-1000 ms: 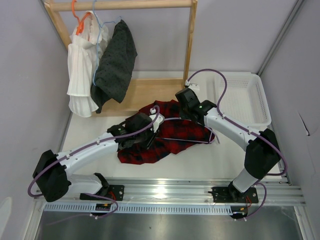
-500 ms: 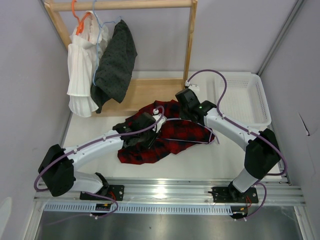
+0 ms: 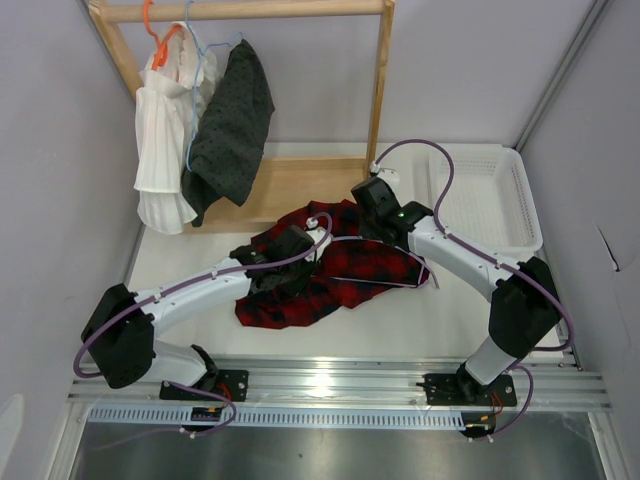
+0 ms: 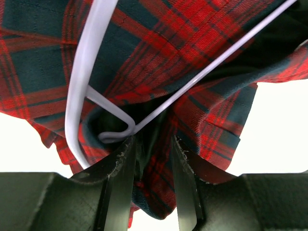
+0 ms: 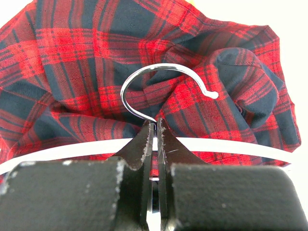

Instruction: Place the skirt on the hanger

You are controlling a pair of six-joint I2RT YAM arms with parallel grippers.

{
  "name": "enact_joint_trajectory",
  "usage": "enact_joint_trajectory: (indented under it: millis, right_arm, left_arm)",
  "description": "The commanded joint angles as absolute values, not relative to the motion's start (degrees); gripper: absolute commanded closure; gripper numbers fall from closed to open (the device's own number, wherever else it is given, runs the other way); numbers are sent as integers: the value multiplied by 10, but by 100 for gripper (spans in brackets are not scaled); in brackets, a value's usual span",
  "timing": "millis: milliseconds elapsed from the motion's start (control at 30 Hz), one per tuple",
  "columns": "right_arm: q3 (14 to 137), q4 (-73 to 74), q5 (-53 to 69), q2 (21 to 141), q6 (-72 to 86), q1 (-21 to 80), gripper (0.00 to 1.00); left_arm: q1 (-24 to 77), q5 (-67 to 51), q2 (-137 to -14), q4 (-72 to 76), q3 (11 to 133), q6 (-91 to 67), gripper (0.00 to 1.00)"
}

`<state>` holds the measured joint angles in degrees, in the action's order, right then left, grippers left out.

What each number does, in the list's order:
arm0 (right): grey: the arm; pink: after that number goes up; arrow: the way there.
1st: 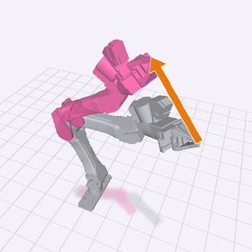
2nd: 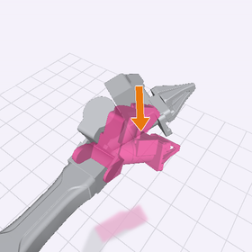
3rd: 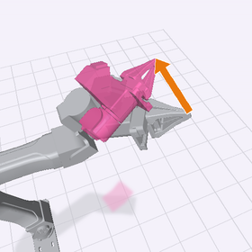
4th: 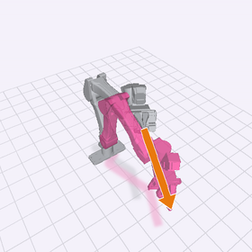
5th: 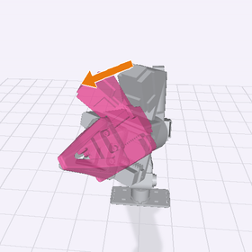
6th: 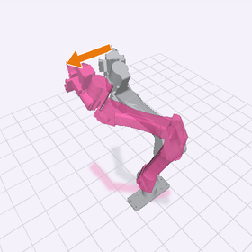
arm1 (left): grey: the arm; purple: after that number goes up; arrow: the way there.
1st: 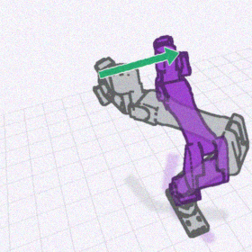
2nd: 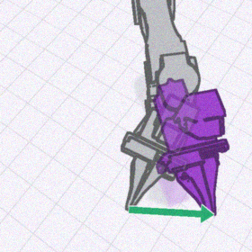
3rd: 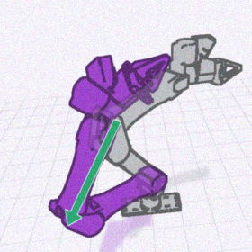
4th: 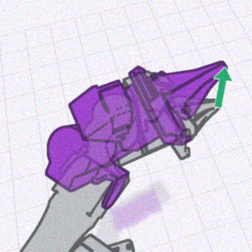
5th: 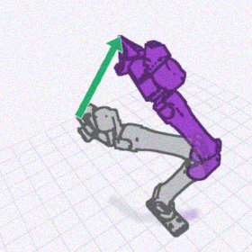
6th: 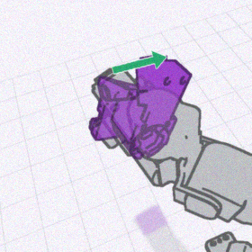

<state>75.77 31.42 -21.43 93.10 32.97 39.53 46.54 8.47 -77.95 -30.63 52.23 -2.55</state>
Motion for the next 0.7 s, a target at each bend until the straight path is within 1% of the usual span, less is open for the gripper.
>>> enact_joint_trajectory:
  millis: [0,100,267,500,567,667]
  right_arm:
    - [762,290,-213,911,331,394,100]
    - [761,291,-214,911,331,394,100]
    - [763,293,-215,911,331,394,100]
    - [761,293,-214,911,331,394,100]
    - [760,293,-214,911,332,393,100]
    - [759,292,-214,911,332,394,100]
  left_arm:
    - [469,107,-780,-306,548,-11,60]
    - [469,112,-785,-310,548,-9,61]
    - [469,116,-787,-310,548,-10,67]
    - [469,117,-787,-313,546,-10,69]
    - [469,118,-791,-316,546,-10,73]
    - [469,116,-791,-317,544,-10,74]
